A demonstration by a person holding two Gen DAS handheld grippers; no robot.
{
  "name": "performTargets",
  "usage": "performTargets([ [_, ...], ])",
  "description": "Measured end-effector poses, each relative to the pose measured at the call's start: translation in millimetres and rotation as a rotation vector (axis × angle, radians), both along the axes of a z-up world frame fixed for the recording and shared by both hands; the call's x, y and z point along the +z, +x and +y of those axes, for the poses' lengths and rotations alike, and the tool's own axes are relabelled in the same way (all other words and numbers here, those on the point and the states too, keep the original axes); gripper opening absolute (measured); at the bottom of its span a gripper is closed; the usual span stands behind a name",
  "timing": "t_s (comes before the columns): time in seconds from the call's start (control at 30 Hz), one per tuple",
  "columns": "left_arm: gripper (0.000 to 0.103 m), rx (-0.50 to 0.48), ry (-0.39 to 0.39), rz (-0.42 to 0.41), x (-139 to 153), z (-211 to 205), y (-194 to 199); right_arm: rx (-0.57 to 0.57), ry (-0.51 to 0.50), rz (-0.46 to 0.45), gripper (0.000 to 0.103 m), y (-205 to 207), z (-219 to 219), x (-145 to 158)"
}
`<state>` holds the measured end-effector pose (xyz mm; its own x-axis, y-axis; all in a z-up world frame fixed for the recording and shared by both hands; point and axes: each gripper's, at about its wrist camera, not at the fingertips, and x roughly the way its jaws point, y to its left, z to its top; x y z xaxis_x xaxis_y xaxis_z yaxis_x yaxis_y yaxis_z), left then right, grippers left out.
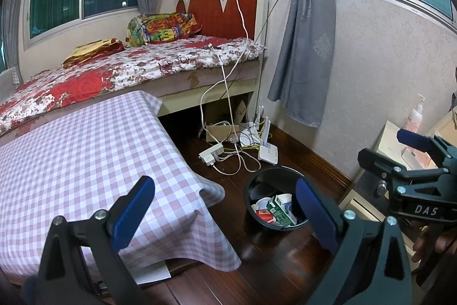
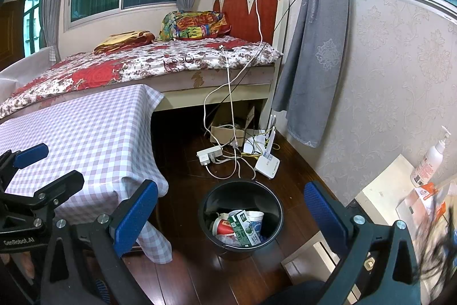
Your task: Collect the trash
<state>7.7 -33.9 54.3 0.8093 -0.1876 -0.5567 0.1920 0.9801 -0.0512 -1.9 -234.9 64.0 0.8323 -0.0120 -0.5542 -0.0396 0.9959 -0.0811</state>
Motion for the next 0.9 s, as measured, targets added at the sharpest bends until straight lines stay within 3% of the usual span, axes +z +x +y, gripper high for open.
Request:
performTargets([
  [0.9, 0.100, -0.018, 0.005, -0.003, 0.8, -5.4, -4.6, -0.001, 0.000, 0.001, 0.103, -0.3, 1.3, -0.5],
])
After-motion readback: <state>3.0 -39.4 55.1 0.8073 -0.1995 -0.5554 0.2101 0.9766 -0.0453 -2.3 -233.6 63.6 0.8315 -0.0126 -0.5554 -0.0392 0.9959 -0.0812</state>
